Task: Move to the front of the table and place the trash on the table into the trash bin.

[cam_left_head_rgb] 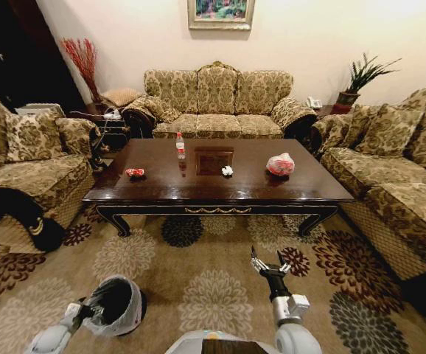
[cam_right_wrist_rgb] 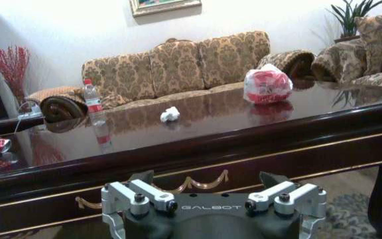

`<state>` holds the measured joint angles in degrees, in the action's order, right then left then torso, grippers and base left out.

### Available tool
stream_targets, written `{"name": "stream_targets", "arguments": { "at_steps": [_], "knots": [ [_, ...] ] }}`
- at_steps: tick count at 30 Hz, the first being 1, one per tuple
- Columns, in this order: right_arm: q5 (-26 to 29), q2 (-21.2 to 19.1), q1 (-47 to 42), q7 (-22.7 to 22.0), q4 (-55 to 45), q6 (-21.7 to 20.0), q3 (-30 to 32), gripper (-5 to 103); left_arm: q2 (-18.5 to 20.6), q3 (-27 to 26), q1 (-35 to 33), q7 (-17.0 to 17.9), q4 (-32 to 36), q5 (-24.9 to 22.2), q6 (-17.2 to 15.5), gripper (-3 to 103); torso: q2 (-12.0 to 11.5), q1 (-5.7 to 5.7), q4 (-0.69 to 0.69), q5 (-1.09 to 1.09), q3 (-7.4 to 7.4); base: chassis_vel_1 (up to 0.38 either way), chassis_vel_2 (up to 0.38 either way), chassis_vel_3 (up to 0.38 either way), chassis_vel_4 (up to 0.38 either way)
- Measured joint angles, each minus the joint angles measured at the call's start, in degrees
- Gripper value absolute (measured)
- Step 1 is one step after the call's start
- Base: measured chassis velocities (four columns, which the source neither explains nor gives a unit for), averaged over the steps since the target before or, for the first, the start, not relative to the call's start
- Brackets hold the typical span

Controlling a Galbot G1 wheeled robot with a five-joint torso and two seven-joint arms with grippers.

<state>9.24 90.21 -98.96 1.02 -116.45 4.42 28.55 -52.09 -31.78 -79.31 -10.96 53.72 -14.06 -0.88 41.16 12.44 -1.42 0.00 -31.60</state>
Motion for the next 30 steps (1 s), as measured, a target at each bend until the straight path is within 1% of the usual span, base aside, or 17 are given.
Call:
{"name": "stream_targets", "arguments": {
  "at_steps": [2,5,6,8,10,12,13,14,16,18,19,20,22,23,26,28,30],
  "knots": [
    [0.23,-0.17,-0.10,0.07,0.01,0.10,0.00,100,0.00,1.26,2.60,-0.44,-3.69,0.93,0.89,98,0.00,0.00,-0.01,0.00,0.00,0.000,0.000,0.000,0.000],
    [0.44,-0.33,-0.21,0.16,-0.03,0.14,0.05,100,0.04,1.91,4.06,-1.11,-5.76,1.34,1.49,98,0.00,0.00,0.00,0.00,0.00,0.000,0.000,0.000,0.000],
    [0.72,-0.50,-0.31,0.23,-0.13,0.21,0.18,100,0.19,2.55,5.83,-2.22,-8.67,2.53,2.60,98,0.00,0.00,0.00,-0.02,0.00,0.000,0.000,0.000,0.000],
    [0.79,-0.54,-0.35,0.24,-0.17,0.22,0.21,100,0.25,2.66,6.40,-2.67,-9.59,2.92,3.00,97,0.00,0.00,0.00,-0.02,0.00,0.000,0.000,0.000,0.000],
    [0.91,-0.68,-0.49,0.36,-0.33,0.25,0.28,100,0.48,2.98,8.39,-4.34,-12.73,3.91,4.29,97,0.00,0.00,0.00,0.00,0.00,0.000,0.000,0.000,0.000],
    [0.92,-0.69,-0.52,0.40,-0.34,0.27,0.28,100,0.51,3.09,8.92,-4.71,-13.52,4.06,4.60,97,0.00,0.00,0.00,0.00,0.00,0.000,0.000,0.000,0.000],
    [0.91,-0.69,-0.57,0.44,-0.34,0.30,0.30,100,0.51,3.29,9.86,-4.99,-14.67,4.10,5.00,94,0.00,0.00,0.00,0.00,0.00,0.000,0.000,0.000,0.000],
    [0.90,-0.66,-0.60,0.46,-0.32,0.34,0.30,100,0.46,3.39,10.52,-5.06,-15.35,4.00,5.15,97,0.00,0.00,0.00,0.00,0.00,0.000,0.000,0.000,0.000],
    [0.89,-0.65,-0.62,0.48,-0.31,0.36,0.28,100,0.39,3.42,10.97,-5.14,-15.77,4.07,5.20,97,0.00,0.00,0.00,0.00,0.00,0.000,0.000,0.000,0.000],
    [0.87,-0.63,-0.68,0.53,-0.30,0.38,0.23,100,0.31,3.54,12.17,-6.75,-16.73,4.44,5.20,96,0.00,0.00,0.00,0.00,0.00,0.000,0.000,0.000,0.000],
    [0.88,-0.64,-0.67,0.53,-0.30,0.38,0.21,100,0.31,3.59,12.54,-7.64,-17.17,4.64,5.38,92,0.00,0.00,0.00,0.00,0.00,0.000,0.000,0.000,0.000],
    [0.88,-0.64,-0.67,0.53,-0.30,0.38,0.21,100,0.31,3.59,12.54,-7.64,-17.17,4.64,5.38,92,0.00,0.00,0.00,0.00,0.00,0.000,0.000,0.000,0.000],
    [1.06,-0.68,-0.62,0.53,-0.30,0.38,0.21,100,0.11,4.05,14.40,-9.93,-19.63,5.67,6.18,85,0.00,0.00,0.00,0.00,0.00,0.000,0.000,0.000,0.000],
    [1.06,-0.68,-0.62,0.53,-0.30,0.38,0.21,100,0.11,4.05,14.40,-9.93,-19.63,5.67,6.18,85,0.00,0.00,0.00,0.00,0.00,0.000,0.000,0.000,0.000],
    [1.34,-0.84,-0.72,0.50,-0.31,0.38,0.26,100,-0.25,4.54,16.56,-11.76,-21.83,6.48,6.23,72,0.00,0.00,0.00,0.04,0.00,0.000,0.000,0.000,0.000],
    [1.38,-0.93,-0.79,0.49,-0.34,0.38,0.29,100,-0.31,4.59,16.94,-12.33,-22.16,6.49,6.23,72,0.00,0.00,0.00,0.03,0.00,0.000,0.000,0.000,0.000],
    [1.65,-1.11,-0.92,0.48,-0.51,0.38,0.39,100,-0.54,4.75,18.08,-13.39,-22.88,5.97,6.23,64,0.00,0.00,0.00,-0.01,0.00,0.000,0.000,0.000,0.000]
  ]
}}
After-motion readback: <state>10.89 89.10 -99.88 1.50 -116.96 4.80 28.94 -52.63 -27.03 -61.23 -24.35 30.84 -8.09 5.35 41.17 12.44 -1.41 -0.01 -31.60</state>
